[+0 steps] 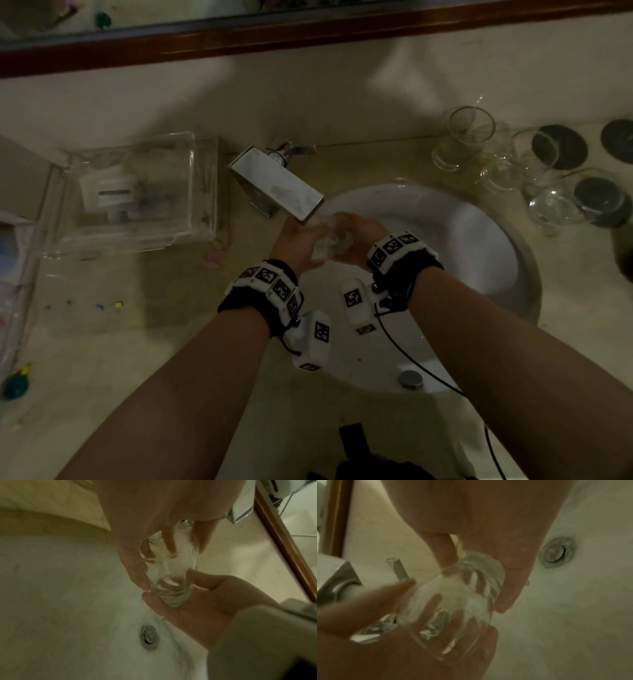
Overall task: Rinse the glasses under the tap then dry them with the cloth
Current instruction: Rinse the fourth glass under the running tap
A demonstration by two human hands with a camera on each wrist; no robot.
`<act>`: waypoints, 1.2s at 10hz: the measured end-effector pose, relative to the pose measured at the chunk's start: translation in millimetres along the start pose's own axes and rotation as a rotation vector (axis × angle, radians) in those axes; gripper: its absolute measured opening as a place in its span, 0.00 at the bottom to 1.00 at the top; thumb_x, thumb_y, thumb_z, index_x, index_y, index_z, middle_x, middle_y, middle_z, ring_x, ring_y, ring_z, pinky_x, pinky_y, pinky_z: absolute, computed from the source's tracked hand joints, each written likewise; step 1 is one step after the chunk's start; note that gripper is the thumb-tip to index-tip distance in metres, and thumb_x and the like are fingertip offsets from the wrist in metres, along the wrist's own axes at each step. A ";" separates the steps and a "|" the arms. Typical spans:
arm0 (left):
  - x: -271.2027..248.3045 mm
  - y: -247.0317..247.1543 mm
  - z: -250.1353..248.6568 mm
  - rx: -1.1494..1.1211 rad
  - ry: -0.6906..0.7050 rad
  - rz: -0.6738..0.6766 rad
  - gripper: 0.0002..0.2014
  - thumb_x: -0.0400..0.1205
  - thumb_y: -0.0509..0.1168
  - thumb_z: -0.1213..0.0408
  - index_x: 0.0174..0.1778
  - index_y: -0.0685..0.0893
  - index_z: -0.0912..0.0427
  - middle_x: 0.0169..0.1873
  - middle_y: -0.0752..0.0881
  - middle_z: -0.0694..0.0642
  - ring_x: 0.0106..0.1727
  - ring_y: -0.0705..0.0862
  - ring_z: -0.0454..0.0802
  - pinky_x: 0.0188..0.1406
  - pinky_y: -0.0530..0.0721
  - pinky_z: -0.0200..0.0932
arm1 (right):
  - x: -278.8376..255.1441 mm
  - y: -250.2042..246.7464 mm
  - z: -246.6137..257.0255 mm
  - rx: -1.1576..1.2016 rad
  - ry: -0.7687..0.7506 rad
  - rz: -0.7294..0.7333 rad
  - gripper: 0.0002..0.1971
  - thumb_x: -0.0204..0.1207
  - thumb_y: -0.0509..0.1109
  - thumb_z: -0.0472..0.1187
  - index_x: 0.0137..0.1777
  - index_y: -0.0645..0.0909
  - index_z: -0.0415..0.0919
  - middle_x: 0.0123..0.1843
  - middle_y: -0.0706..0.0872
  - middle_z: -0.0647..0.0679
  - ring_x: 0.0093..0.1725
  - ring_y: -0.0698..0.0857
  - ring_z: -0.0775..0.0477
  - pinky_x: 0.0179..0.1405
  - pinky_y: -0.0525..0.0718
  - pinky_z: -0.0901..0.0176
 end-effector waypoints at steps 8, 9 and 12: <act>-11.5 5.9 -11.0 0.414 0.360 0.003 0.34 0.73 0.78 0.57 0.74 0.71 0.55 0.59 0.78 0.49 0.59 0.77 0.46 0.62 0.77 0.39 | 24.9 -21.1 -21.7 0.100 -0.051 0.021 0.23 0.83 0.62 0.43 0.75 0.68 0.36 0.75 0.73 0.35 0.65 0.79 0.36 0.60 0.84 0.41; -10.9 10.2 -13.1 0.419 0.357 0.040 0.21 0.75 0.77 0.60 0.55 0.71 0.49 0.41 0.74 0.38 0.41 0.74 0.31 0.40 0.72 0.21 | 21.4 -19.6 -19.3 0.060 -0.057 0.015 0.23 0.83 0.62 0.44 0.76 0.68 0.37 0.74 0.73 0.36 0.64 0.79 0.37 0.57 0.85 0.43; -0.4 6.3 -3.1 0.254 0.212 0.039 0.22 0.74 0.77 0.60 0.57 0.72 0.49 0.52 0.81 0.50 0.49 0.85 0.48 0.46 0.90 0.52 | 14.4 -22.6 -15.7 0.078 0.065 -0.042 0.22 0.80 0.68 0.51 0.69 0.75 0.41 0.70 0.77 0.39 0.60 0.80 0.37 0.50 0.82 0.47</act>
Point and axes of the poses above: each hand's wrist, its own x-axis towards the middle knuckle, its own y-axis out of the palm, z = x × y, the point moved 7 cm from there along x, towards the middle knuckle
